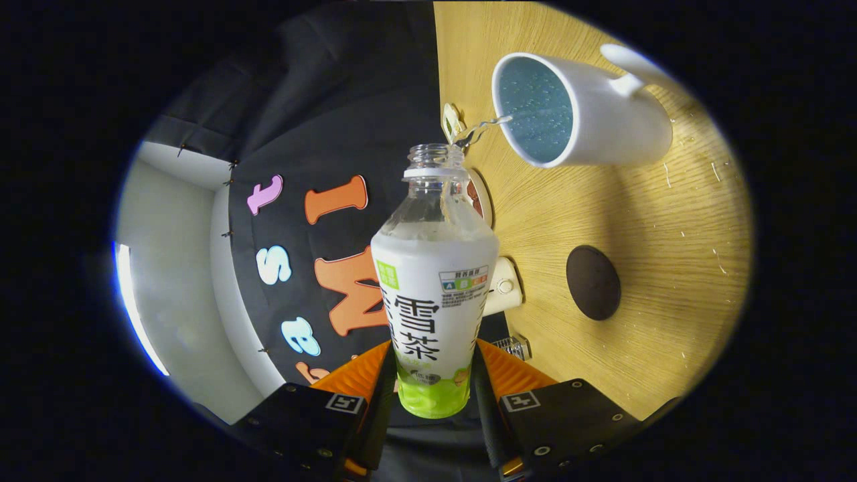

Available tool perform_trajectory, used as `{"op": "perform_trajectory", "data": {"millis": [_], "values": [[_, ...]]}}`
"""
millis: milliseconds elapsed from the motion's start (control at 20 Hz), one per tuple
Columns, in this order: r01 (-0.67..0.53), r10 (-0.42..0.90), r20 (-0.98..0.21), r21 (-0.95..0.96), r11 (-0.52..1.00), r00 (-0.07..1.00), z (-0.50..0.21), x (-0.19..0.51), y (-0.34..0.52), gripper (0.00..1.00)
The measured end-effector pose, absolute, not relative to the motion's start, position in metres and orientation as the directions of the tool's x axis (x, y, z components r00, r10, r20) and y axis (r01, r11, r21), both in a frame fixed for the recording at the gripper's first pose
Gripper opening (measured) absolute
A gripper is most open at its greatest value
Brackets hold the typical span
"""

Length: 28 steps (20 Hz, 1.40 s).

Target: Take the bottle from table, then pour the juice into the cup, finally place the bottle on the coaster

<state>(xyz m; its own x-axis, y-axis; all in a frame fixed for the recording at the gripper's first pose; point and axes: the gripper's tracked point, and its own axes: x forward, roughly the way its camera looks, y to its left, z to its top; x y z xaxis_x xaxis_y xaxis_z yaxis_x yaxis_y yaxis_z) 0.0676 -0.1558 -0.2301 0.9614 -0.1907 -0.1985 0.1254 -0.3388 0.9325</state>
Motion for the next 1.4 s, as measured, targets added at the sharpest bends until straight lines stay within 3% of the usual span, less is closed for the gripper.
{"op": "perform_trajectory", "data": {"millis": [1400], "values": [[0.041,-0.231,-0.159,0.894,-0.447,0.96,-0.2242,0.0691,-0.1626,0.6]]}}
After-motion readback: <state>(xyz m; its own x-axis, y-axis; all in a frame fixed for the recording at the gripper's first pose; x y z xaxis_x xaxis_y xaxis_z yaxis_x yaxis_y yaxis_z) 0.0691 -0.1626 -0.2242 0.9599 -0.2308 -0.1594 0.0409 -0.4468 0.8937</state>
